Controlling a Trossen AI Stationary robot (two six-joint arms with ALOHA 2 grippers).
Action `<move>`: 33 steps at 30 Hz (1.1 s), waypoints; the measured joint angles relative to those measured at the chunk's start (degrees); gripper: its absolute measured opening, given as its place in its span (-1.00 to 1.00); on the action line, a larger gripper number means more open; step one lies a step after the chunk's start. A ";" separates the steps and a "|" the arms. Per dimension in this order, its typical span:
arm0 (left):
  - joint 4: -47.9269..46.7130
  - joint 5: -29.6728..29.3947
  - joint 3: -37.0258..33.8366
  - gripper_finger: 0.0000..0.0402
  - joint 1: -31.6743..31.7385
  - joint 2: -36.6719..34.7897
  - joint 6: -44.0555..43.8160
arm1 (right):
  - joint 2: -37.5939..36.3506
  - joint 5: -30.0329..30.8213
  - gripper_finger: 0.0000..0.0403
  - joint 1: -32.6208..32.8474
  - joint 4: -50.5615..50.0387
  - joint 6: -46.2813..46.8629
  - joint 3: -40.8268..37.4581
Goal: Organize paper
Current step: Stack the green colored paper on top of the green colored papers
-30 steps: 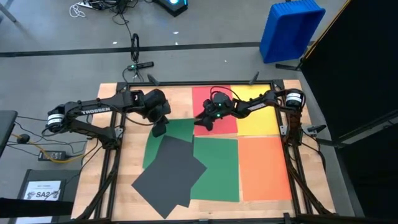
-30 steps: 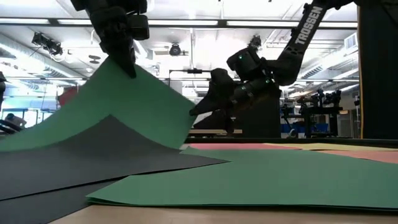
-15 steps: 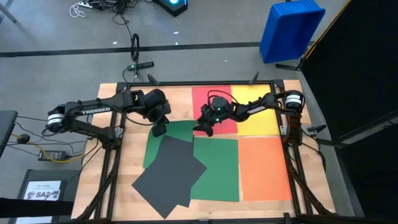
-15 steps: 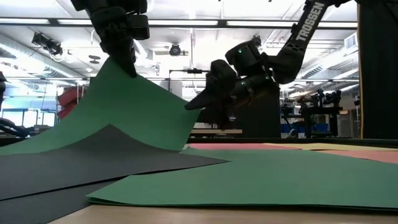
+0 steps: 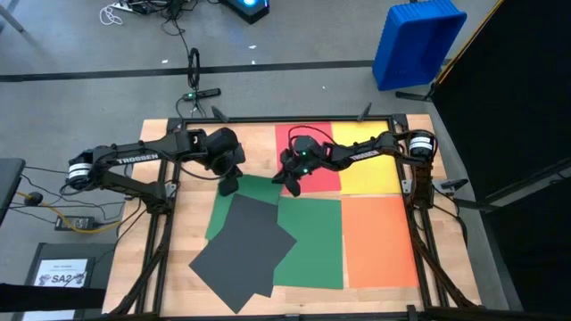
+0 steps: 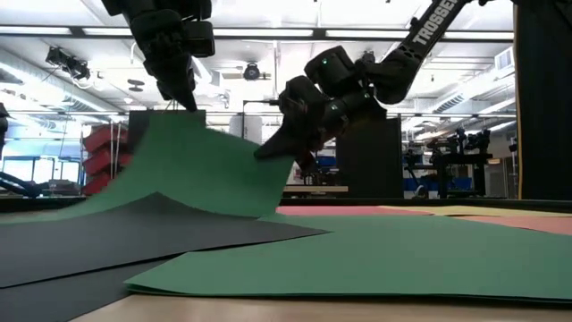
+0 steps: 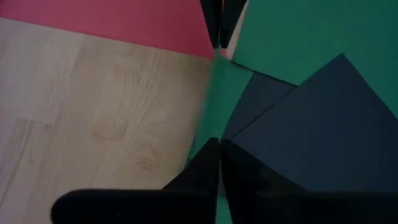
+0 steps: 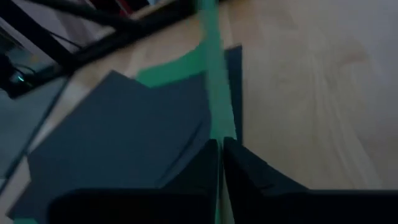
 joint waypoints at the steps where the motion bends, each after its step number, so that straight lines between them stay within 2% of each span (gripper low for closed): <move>1: 0.00 0.00 0.00 -1.00 0.00 0.00 0.08 | 0.01 0.37 -0.99 0.10 -0.91 -0.83 0.00; 5: 0.02 -0.04 0.00 -1.00 0.00 0.00 0.17 | 0.03 2.58 -1.00 0.81 -3.80 -2.56 0.00; 12: -2.29 -1.54 0.00 -0.99 0.80 -0.59 -1.56 | 0.04 2.59 -1.00 1.13 -3.87 -2.94 0.00; 16: -1.85 -2.57 -2.33 -0.94 1.77 -4.11 -3.34 | 0.04 2.65 -1.00 1.12 -3.80 -2.94 0.00; 19: 2.43 -3.81 -8.09 -0.88 3.47 -10.50 -8.22 | 0.07 2.68 -1.00 1.11 -3.53 -2.94 0.00; 23: 11.94 -4.30 -19.90 -0.79 4.05 -21.09 -21.89 | 0.07 2.59 -1.00 1.13 -3.36 -2.94 0.00; 25: 13.68 -4.67 -25.46 -0.73 4.03 -24.86 -28.06 | 0.07 2.08 -1.00 1.13 -3.34 -2.94 0.00; 28: 18.95 -4.39 -31.58 -0.61 4.03 -27.74 -33.05 | 0.07 1.73 -1.00 1.23 -3.33 -2.94 0.00; 33: 26.05 -4.06 -38.94 -0.31 3.93 -27.56 -35.13 | 0.07 1.21 -1.00 1.43 -3.29 -2.94 0.00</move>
